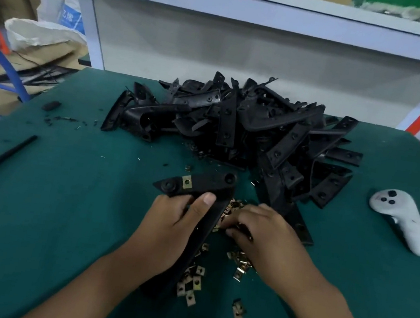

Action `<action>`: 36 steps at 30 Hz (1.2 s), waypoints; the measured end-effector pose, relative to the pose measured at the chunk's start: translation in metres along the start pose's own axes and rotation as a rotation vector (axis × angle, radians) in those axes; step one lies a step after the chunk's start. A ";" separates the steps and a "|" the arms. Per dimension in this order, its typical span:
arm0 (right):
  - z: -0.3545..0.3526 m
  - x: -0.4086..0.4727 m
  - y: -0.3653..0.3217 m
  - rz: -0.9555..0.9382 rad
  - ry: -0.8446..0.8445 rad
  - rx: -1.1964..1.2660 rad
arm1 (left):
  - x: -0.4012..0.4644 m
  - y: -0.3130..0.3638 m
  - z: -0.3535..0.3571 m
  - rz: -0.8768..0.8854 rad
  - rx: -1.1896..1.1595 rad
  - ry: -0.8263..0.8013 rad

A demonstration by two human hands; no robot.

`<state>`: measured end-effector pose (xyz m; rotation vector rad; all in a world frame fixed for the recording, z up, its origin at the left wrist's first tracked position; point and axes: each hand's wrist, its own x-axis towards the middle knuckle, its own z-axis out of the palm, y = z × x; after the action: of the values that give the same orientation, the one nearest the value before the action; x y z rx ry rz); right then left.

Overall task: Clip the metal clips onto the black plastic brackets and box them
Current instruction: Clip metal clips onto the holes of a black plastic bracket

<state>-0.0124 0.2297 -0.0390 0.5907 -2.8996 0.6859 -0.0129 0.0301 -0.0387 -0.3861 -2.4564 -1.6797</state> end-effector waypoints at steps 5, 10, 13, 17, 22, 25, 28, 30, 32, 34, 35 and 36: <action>0.000 0.002 0.001 0.089 0.135 0.137 | -0.001 0.002 0.001 -0.002 -0.044 -0.016; -0.007 0.006 0.004 0.253 0.210 0.652 | -0.002 0.006 0.002 -0.013 -0.103 -0.058; -0.010 0.007 0.004 0.335 0.157 1.020 | -0.004 0.007 0.003 -0.004 -0.102 -0.117; -0.011 0.009 0.001 0.326 0.174 1.135 | -0.005 0.001 0.003 -0.005 -0.098 -0.256; -0.014 0.008 -0.003 0.312 0.203 1.117 | -0.008 0.001 0.005 -0.022 -0.112 -0.360; -0.017 0.006 -0.007 0.274 0.197 1.100 | -0.009 0.000 0.005 -0.013 -0.097 -0.405; -0.020 0.005 -0.008 0.239 0.178 1.091 | -0.010 -0.002 0.006 -0.010 -0.071 -0.422; -0.022 0.005 -0.008 0.226 0.174 1.113 | -0.011 -0.003 0.007 -0.018 -0.060 -0.419; -0.025 0.004 -0.008 0.204 0.166 1.128 | -0.011 -0.004 0.008 -0.015 -0.040 -0.423; -0.025 0.003 -0.008 0.173 0.149 1.063 | -0.011 -0.005 0.009 0.000 -0.021 -0.432; -0.025 0.003 -0.008 0.163 0.138 1.015 | -0.011 -0.006 0.009 0.002 -0.017 -0.432; -0.024 0.002 -0.008 0.158 0.125 0.973 | -0.011 -0.006 0.009 -0.002 -0.016 -0.432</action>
<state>-0.0110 0.2336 -0.0136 0.3446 -2.3463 2.0756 -0.0039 0.0349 -0.0506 -0.8270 -2.7297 -1.7712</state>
